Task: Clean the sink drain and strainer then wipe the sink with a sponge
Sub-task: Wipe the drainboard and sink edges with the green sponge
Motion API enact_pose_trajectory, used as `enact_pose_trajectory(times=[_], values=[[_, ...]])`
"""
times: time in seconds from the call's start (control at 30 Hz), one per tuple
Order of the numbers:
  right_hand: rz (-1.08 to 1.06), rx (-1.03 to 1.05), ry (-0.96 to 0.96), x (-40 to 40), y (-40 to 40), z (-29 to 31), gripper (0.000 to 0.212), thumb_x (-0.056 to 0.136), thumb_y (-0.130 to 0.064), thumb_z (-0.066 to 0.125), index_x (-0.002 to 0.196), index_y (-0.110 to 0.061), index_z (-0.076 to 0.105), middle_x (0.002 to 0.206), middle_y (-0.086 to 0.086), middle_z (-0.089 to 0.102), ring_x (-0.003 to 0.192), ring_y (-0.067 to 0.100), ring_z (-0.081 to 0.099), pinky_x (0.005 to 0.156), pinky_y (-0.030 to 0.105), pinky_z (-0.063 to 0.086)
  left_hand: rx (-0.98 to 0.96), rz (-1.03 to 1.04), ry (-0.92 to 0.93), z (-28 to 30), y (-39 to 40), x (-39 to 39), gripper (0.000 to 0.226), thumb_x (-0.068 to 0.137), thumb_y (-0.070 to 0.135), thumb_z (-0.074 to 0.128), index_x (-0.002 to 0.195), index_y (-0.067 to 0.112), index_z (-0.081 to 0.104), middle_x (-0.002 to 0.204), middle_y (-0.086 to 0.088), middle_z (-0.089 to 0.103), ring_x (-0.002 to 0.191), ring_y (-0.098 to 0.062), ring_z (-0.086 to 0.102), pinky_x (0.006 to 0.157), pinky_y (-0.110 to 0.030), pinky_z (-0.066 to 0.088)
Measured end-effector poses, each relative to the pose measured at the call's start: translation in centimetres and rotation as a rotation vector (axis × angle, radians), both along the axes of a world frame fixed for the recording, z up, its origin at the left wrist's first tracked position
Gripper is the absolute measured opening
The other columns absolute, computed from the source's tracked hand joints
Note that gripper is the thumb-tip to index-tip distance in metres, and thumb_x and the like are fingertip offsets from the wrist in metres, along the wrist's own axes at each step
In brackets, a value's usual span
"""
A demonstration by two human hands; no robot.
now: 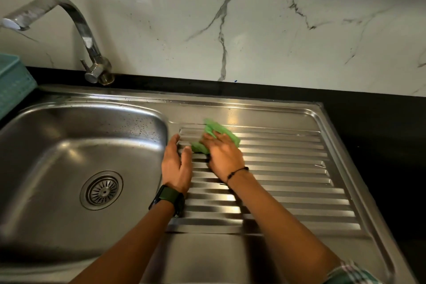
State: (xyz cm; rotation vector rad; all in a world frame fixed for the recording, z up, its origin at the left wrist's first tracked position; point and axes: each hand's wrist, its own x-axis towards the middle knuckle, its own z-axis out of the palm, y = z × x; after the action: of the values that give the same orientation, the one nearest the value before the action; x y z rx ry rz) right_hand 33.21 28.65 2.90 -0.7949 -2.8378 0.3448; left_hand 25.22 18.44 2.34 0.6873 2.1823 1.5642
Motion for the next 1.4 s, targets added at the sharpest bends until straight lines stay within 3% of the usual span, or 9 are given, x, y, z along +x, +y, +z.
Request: enact_pose_trajectory(times=[0.17, 0.33, 0.53, 0.7, 0.87, 0.97, 1.07, 1.23, 1.4], values=[[-0.198, 0.031, 0.085, 9.4, 4.0, 0.3, 0.056, 0.062, 0.017, 0.057, 0.114, -0.003, 0.063, 0.123, 0.018, 0.062, 0.117, 0.039, 0.054, 0.106, 0.047, 0.037, 0.006, -0.035, -0.013, -0.3, -0.1, -0.2, 0.063, 0.081, 0.04, 0.035, 0.139, 0.016, 0.037, 0.138, -0.009, 0.049, 0.112, -0.009, 0.043, 0.094, -0.027, 0.034], [-0.628, -0.008, -0.102, 17.8, 9.3, 1.1, 0.058, 0.075, 0.009, 0.05, 0.13, -0.007, 0.05, 0.133, 0.021, 0.052, 0.122, 0.037, 0.047, 0.108, 0.043, 0.037, 0.015, -0.043, -0.003, -0.3, 0.0, 0.0, 0.062, 0.081, 0.04, 0.036, 0.138, 0.016, 0.039, 0.135, -0.009, 0.051, 0.111, -0.014, 0.047, 0.094, -0.03, 0.038], [-0.856, 0.069, -0.096, 15.2, 10.2, 0.9, 0.031, 0.08, 0.004, 0.05, 0.111, 0.006, 0.055, 0.106, 0.031, 0.062, 0.1, 0.044, 0.057, 0.088, 0.049, 0.048, 0.002, -0.042, 0.0, 0.0, -0.1, 0.2, 0.064, 0.08, 0.041, 0.036, 0.137, 0.014, 0.04, 0.131, -0.013, 0.053, 0.113, -0.024, 0.051, 0.095, -0.035, 0.043], [-1.089, -0.006, -0.085, 10.3, 9.6, 1.5, 0.022, 0.088, -0.012, 0.052, 0.092, 0.008, 0.061, 0.1, 0.029, 0.064, 0.099, 0.041, 0.057, 0.097, 0.051, 0.042, 0.025, -0.062, -0.023, 0.8, -0.1, 0.6, 0.065, 0.079, 0.039, 0.037, 0.138, 0.011, 0.039, 0.133, -0.015, 0.051, 0.118, -0.029, 0.05, 0.101, -0.043, 0.044], [-0.891, 0.032, -0.16, 5.2, 5.2, 1.2, 0.028, 0.091, -0.01, 0.042, 0.109, 0.005, 0.059, 0.113, 0.024, 0.061, 0.107, 0.036, 0.056, 0.096, 0.043, 0.045, 0.049, -0.069, -0.044, 1.0, -0.1, 0.7, 0.062, 0.081, 0.037, 0.04, 0.138, 0.011, 0.038, 0.136, -0.013, 0.049, 0.122, -0.027, 0.048, 0.103, -0.046, 0.042], [-0.619, -0.006, -0.104, -0.5, 0.7, 1.0, 0.027, 0.092, -0.005, 0.037, 0.109, 0.007, 0.056, 0.104, 0.023, 0.065, 0.099, 0.036, 0.06, 0.085, 0.042, 0.047, 0.053, -0.038, -0.047, 0.9, 0.0, 0.8, 0.057, 0.084, 0.034, 0.042, 0.136, 0.011, 0.041, 0.133, -0.012, 0.052, 0.12, -0.027, 0.05, 0.101, -0.043, 0.044], [-0.22, -0.167, 0.028, -6.5, -3.0, 1.0, 0.028, 0.092, -0.003, 0.037, 0.11, 0.013, 0.053, 0.112, 0.034, 0.057, 0.11, 0.043, 0.051, 0.096, 0.049, 0.037, 0.075, 0.058, -0.059, 1.1, -0.1, 0.5, 0.068, 0.075, 0.047, 0.039, 0.134, 0.013, 0.044, 0.128, -0.012, 0.057, 0.115, -0.026, 0.054, 0.093, -0.035, 0.046], [0.005, -0.199, -0.015, -8.6, -2.3, 0.6, 0.029, 0.096, -0.011, 0.039, 0.115, 0.005, 0.053, 0.126, 0.024, 0.052, 0.127, 0.034, 0.038, 0.108, 0.037, 0.021, 0.142, 0.135, -0.103, 0.8, -0.1, -0.2, 0.069, 0.072, 0.044, 0.039, 0.135, 0.016, 0.042, 0.132, -0.01, 0.054, 0.116, -0.022, 0.053, 0.098, -0.044, 0.046], [0.118, -0.036, -0.051, -7.3, -1.0, -0.2, 0.036, 0.094, -0.015, 0.04, 0.127, -0.002, 0.047, 0.139, 0.016, 0.048, 0.137, 0.028, 0.032, 0.117, 0.038, 0.017, 0.13, 0.079, -0.094, 0.1, 0.0, -0.3, 0.06, 0.076, 0.032, 0.042, 0.135, 0.02, 0.041, 0.12, 0.005, 0.055, 0.095, 0.013, 0.053, 0.073, -0.002, 0.043]])
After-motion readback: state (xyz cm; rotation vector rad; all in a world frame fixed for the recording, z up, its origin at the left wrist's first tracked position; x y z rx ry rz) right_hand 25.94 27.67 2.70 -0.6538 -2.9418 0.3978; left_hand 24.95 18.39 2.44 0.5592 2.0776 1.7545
